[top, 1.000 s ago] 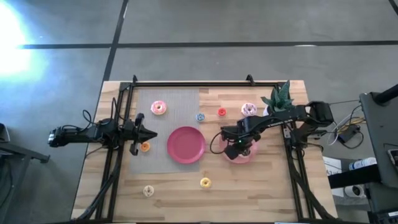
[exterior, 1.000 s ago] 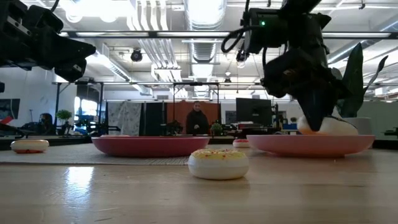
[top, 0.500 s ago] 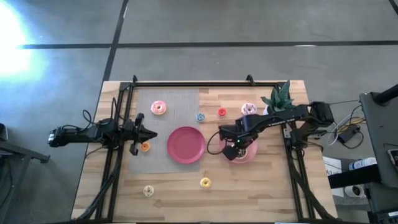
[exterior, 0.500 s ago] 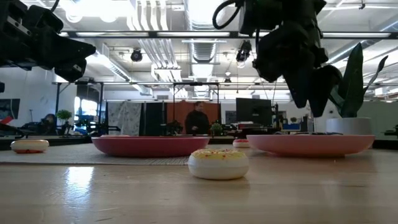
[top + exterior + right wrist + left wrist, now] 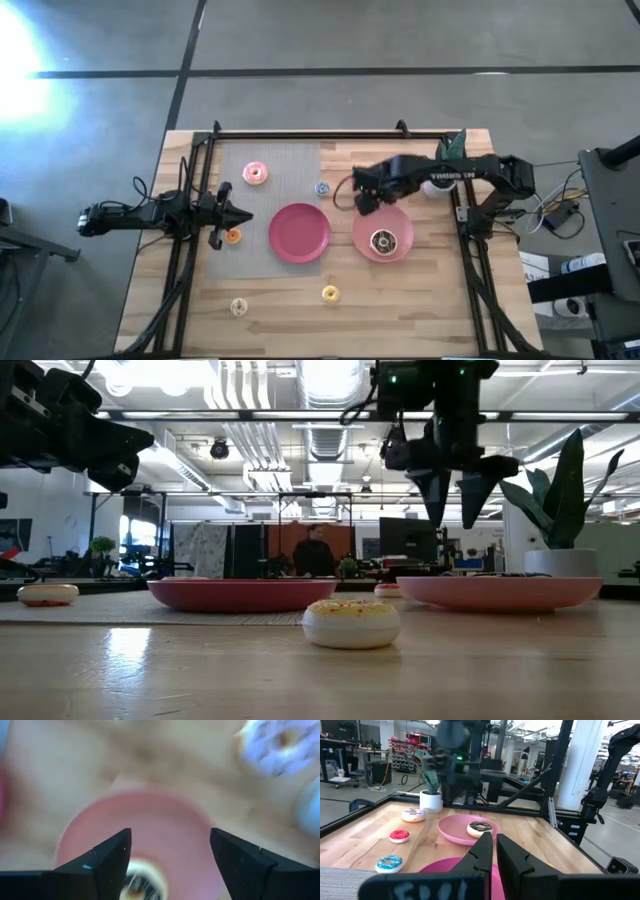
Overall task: Pick & Place donuts
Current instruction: Put the big purple doughnut into the light pink plate, then put the big pink doughnut into the light pink plate
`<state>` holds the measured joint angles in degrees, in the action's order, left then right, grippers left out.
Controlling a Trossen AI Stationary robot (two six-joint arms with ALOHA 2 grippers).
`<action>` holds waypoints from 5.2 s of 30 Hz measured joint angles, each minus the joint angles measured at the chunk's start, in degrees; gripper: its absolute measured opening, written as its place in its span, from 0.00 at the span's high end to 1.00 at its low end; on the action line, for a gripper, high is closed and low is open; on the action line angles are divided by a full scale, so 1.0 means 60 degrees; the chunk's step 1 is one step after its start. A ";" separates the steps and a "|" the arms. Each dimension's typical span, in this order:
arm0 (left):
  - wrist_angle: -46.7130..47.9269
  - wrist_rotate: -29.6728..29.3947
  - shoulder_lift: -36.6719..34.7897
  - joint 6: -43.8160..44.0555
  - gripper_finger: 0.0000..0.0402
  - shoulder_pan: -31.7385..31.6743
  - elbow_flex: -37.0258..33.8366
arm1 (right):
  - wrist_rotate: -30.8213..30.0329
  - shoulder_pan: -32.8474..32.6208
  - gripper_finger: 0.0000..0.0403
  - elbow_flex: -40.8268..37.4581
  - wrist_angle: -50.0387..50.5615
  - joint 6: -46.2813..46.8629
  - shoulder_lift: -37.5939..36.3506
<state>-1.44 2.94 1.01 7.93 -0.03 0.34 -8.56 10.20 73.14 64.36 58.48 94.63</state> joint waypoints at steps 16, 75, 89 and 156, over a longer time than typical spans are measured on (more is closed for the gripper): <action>0.0001 -0.0001 0.0002 -0.0001 1.00 0.0000 0.0000 | -0.0156 0.2835 0.47 -0.0050 -0.0106 -0.2450 0.1096; 0.0002 0.0000 0.0000 -0.0002 1.00 0.0001 0.0000 | 0.2665 -0.0967 0.95 -0.0765 0.0030 -0.5315 0.0750; -0.0002 0.0000 0.0001 0.0002 1.00 0.0000 0.0000 | 0.2700 -0.0966 0.69 -0.1031 -0.0151 -0.4841 0.0596; 0.4132 -0.7667 0.4778 0.6519 1.00 -0.0385 0.4915 | 0.0970 0.0769 0.43 0.1344 -0.2586 -0.7533 0.0138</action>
<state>23.35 -43.06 29.67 47.05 -2.34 29.83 -2.74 14.81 81.21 48.84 13.28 95.46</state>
